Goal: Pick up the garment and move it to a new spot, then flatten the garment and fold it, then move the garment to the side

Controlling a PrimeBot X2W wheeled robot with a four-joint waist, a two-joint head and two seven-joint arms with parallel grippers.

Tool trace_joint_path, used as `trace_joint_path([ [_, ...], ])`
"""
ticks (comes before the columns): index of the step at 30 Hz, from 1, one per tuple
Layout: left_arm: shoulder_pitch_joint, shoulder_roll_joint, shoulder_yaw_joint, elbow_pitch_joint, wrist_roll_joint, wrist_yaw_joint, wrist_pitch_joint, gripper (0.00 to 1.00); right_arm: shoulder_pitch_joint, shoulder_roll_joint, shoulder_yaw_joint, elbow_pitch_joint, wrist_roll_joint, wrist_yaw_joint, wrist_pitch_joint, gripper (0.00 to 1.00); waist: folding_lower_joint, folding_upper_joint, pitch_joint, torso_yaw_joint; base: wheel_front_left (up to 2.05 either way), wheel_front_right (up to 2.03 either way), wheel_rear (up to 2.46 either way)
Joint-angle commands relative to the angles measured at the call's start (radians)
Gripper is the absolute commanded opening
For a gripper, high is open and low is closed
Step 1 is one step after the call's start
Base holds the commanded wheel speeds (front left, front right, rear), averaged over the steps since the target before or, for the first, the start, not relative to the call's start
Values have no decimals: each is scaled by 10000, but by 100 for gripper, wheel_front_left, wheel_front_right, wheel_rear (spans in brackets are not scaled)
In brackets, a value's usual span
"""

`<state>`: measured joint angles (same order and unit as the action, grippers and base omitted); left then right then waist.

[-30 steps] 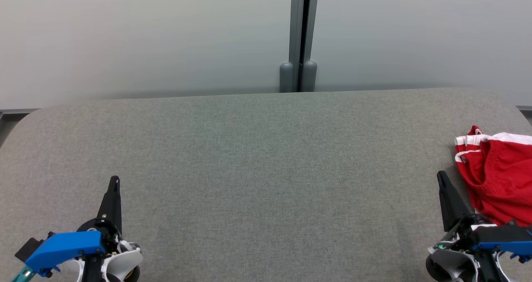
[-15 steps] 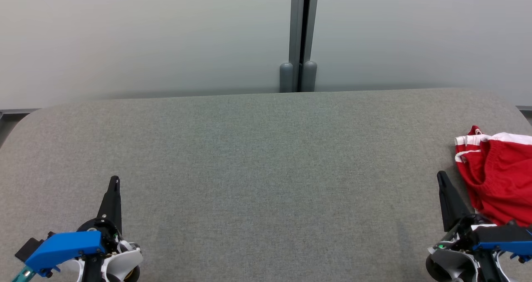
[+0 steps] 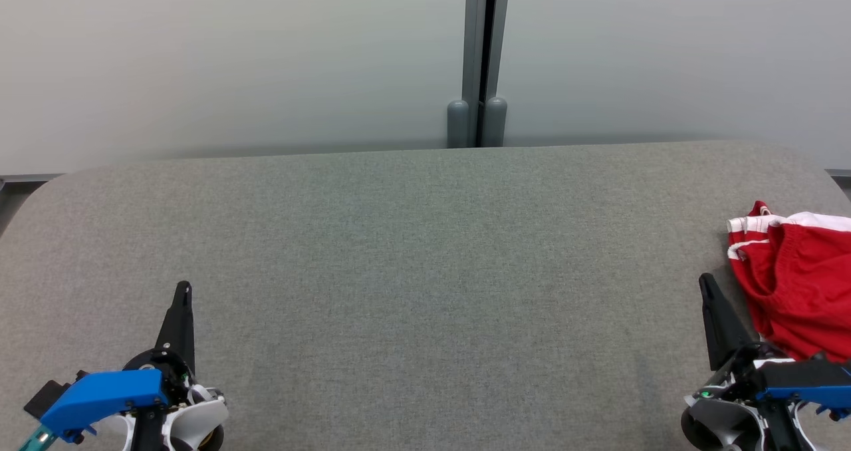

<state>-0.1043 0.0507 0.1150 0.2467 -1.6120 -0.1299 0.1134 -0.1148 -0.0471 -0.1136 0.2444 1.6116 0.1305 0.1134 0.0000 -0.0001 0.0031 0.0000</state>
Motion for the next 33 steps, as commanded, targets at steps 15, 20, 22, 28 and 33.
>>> trace_joint_path([
  [15, -87, -10, 16, -53, -24, -44, 41, 0, 136, -59, -23, -39, 28, 4, 47, 0, 0, 1, 0, 0, 0, 0, 0],
  [20, -87, -10, 16, -53, -24, -44, 41, 0, 136, -59, -23, -39, 28, 4, 47, 0, 0, 1, 0, 0, 0, 0, 0],
  [22, -87, -10, 16, -53, -24, -44, 41, 0, 137, -59, -23, -39, 28, 4, 47, 0, 0, 1, 0, 0, 0, 0, 0],
  [28, -87, -10, 16, -54, -24, -44, 41, 0, 136, -59, -23, -39, 28, 4, 47, 0, 0, 1, 0, 0, 0, 0, 0],
  [33, -87, -10, 16, -54, -24, -44, 41, 0, 136, -59, -23, -39, 29, 4, 47, 0, 0, 1, 0, 0, 0, 0, 0],
])
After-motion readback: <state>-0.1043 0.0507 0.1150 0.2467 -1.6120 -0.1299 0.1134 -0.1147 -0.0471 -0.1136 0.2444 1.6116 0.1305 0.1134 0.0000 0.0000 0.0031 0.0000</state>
